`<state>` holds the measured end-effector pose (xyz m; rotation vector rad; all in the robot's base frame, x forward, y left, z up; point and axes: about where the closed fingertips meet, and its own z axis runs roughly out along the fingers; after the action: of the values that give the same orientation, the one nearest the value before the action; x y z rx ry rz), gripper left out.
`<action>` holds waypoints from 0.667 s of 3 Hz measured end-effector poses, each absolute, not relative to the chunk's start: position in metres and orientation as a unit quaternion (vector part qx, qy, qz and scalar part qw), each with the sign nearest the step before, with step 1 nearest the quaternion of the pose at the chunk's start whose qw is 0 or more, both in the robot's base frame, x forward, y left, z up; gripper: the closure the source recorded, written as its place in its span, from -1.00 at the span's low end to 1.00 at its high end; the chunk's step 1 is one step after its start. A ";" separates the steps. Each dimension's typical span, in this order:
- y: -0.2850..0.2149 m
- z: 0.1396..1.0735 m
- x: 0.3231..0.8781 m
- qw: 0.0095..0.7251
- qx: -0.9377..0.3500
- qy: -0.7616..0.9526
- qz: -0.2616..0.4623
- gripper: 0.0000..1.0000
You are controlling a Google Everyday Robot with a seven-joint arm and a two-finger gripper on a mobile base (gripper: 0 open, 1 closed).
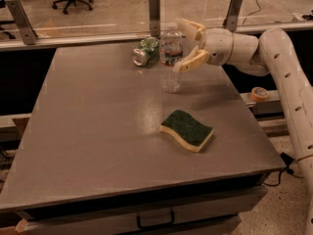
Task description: Place water bottle upright
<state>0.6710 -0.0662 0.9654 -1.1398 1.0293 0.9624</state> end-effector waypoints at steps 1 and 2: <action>-0.067 0.966 0.671 0.617 -0.495 0.447 0.417 -1.00; -0.093 0.981 0.673 0.621 -0.500 0.475 0.373 -1.00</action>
Offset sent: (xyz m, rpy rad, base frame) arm 0.0049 -0.0775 0.0397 -0.1643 -0.0419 -0.2187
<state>0.6726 -0.0932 0.9813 -1.1488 1.0922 0.8568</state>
